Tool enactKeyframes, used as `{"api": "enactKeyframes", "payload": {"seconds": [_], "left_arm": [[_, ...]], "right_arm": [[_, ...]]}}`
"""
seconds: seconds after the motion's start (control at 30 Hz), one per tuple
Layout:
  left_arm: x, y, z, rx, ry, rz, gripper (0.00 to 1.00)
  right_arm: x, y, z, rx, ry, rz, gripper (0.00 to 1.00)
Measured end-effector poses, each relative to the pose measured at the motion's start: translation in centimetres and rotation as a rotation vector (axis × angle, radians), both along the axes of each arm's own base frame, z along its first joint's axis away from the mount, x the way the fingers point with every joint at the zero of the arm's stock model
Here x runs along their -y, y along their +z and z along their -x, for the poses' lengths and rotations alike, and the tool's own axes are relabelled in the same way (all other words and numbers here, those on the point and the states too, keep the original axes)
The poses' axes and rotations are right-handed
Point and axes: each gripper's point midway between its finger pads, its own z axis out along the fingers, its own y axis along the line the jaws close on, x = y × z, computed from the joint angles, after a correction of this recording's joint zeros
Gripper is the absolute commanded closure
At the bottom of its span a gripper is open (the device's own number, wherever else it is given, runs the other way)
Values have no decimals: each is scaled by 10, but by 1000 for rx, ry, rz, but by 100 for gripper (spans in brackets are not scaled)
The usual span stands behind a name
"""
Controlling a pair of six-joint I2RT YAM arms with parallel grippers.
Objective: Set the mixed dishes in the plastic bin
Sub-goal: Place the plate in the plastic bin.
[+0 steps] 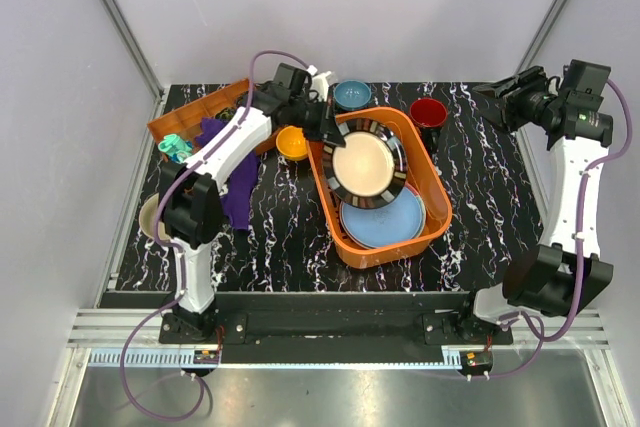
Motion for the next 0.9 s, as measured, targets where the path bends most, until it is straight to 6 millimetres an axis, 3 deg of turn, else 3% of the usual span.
{"api": "enactKeyframes", "payload": {"seconds": [0.17,0.4,0.9], "left_arm": [[35,2,17,12,-85,16,100],[57,-7,39,9,-157,1,100],[46,-63,64,-69,-207,-80,100]], "right_arm": [[-5,0,8,2,15,-10,38],[-10,-1,16,1,31,-21,38],[-17,4,35,9,40,-16,37]]}}
